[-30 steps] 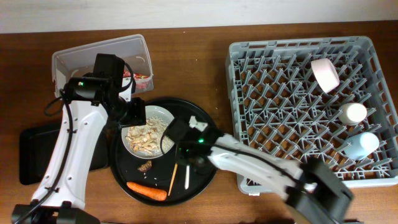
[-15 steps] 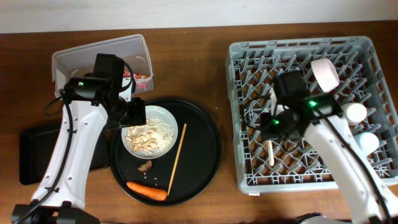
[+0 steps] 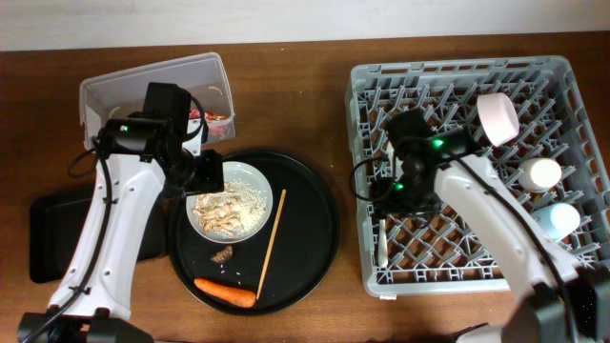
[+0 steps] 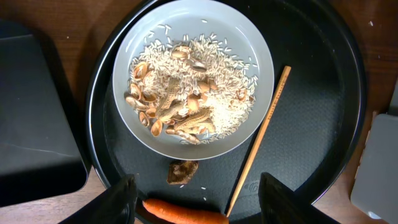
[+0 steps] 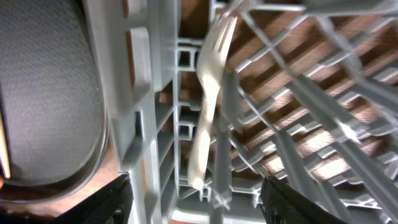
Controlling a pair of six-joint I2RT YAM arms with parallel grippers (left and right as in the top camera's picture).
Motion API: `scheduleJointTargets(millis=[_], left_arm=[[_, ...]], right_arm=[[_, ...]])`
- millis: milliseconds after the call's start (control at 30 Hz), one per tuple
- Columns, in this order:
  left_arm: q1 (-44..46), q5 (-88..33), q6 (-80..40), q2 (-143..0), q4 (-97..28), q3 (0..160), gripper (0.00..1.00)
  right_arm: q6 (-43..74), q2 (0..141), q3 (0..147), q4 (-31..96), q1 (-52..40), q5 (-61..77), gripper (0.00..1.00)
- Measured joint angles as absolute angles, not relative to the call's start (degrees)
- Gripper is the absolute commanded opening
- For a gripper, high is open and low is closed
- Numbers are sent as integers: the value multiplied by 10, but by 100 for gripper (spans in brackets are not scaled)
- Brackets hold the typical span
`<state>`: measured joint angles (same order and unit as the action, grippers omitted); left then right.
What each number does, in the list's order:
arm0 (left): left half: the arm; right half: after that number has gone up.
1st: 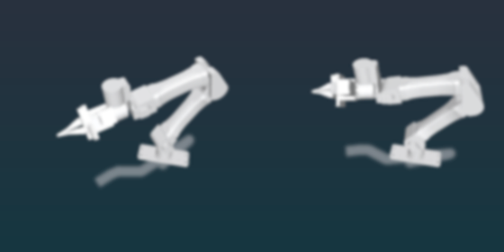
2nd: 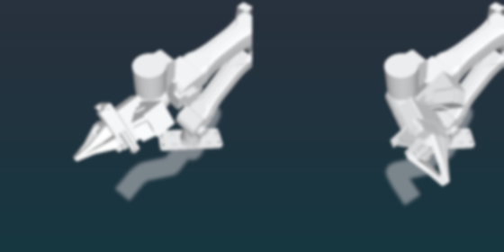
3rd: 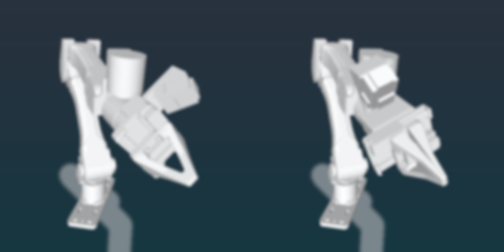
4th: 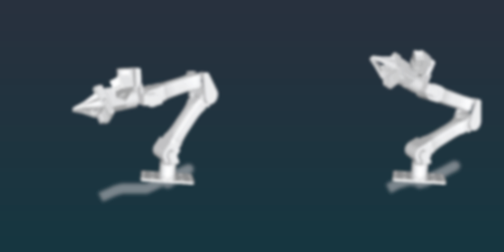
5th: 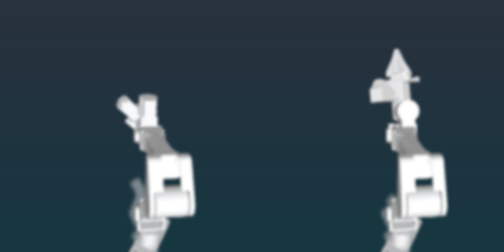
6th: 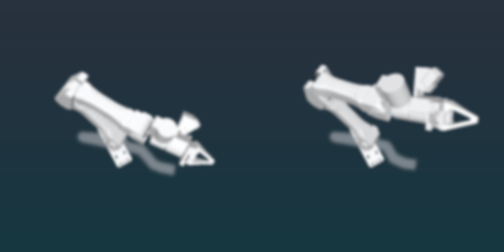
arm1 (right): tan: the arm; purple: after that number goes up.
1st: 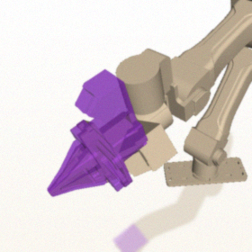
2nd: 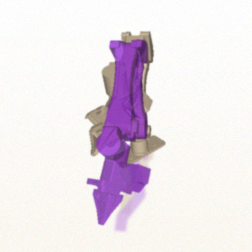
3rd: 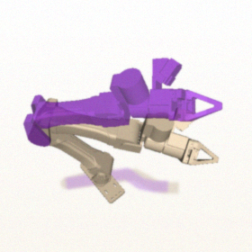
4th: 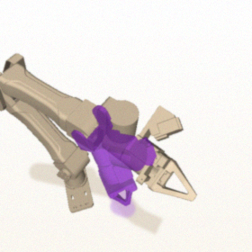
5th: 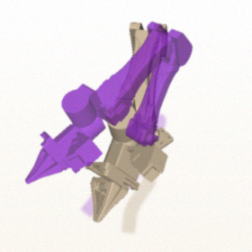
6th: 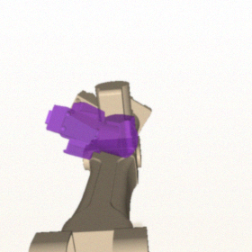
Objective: Sort waste into correct bins and load items into the dishwasher rack
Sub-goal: 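Grasp the white fork with the right gripper and stand it in the rack, then grasp the wooden chopstick with the left gripper and place it in the rack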
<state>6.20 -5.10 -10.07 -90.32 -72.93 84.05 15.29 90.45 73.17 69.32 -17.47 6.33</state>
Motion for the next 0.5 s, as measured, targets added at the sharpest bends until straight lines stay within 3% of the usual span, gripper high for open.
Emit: scheduleJointTargets(millis=[100, 333, 500], left_arm=[[74, -50, -101, -903, -729, 840, 62], [215, -51, -104, -923, -707, 803, 63], [278, -51, -119, -963, -686, 742, 62]], right_arm=[[153, 830, 785, 722, -131, 43, 80], [95, 786, 794, 793, 108, 33, 82], [85, 786, 794, 793, 120, 41, 82]])
